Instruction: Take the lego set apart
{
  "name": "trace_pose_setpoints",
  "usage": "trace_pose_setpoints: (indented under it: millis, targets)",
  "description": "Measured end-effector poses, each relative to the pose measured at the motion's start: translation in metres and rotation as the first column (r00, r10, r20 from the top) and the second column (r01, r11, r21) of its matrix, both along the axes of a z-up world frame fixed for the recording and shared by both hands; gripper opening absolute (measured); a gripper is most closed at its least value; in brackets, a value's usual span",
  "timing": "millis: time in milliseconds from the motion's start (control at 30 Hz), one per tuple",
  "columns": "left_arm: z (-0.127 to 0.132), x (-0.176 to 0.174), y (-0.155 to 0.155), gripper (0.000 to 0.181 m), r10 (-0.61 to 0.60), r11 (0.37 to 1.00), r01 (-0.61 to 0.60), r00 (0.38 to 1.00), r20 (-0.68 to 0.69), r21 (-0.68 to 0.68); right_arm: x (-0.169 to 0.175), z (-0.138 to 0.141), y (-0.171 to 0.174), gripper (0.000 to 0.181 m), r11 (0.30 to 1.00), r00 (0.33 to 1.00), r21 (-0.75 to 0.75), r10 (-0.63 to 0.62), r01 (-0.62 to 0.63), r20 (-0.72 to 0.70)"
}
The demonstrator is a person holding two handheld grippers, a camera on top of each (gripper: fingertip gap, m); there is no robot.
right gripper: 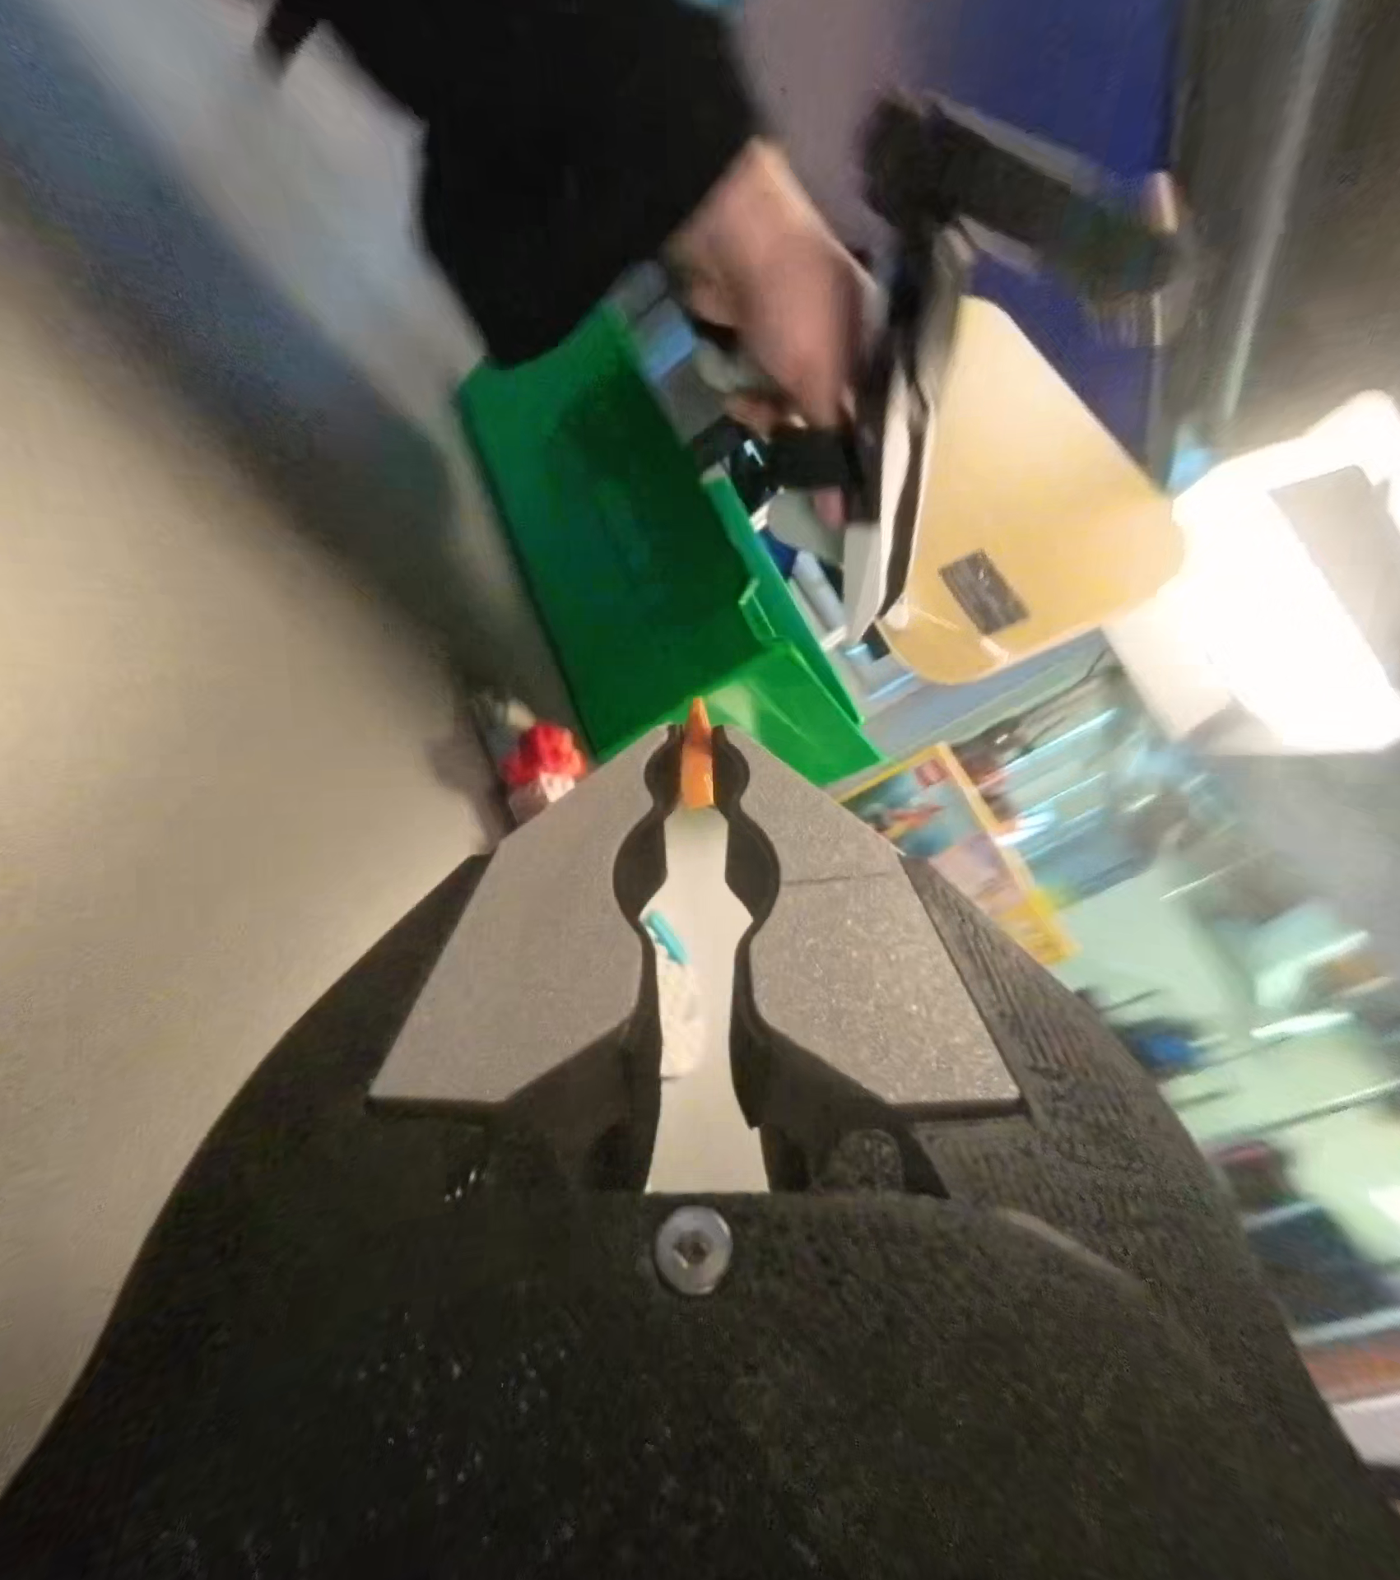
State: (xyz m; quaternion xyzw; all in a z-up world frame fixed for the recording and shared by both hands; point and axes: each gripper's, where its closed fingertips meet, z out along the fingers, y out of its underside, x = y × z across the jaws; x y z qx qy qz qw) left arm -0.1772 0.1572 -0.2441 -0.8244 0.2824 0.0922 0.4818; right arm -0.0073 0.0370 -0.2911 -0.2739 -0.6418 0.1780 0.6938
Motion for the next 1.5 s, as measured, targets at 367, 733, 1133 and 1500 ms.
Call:
trace_pose_setpoints:
  millis: [367,733,1133,1500]
  targets:
    - [0.02,0.202,-0.106,0.04,-0.413,0.667,0.582,0.809,-0.419,0.466,0.037,0.078,0.006,0.005,0.355,0.806,-0.727,0.179,-0.588,-0.564]
    - [0.026,0.216,-0.106,0.0,-0.361,0.605,0.52,0.854,-0.374,0.604,0.047,0.089,0.01,0.005,0.129,0.733,-0.722,0.158,-0.68,-0.662]
    - [0.023,0.221,-0.106,0.013,-0.367,0.602,0.526,0.851,-0.376,0.601,0.039,0.079,0.014,0.005,0.101,0.761,-0.756,0.138,-0.647,-0.633]
    - [0.062,0.09,-0.062,0.006,-0.021,0.784,0.19,0.96,-0.28,0.591,0.058,0.08,0.062,0.013,0.375,0.815,-0.766,-0.046,-0.522,-0.578]
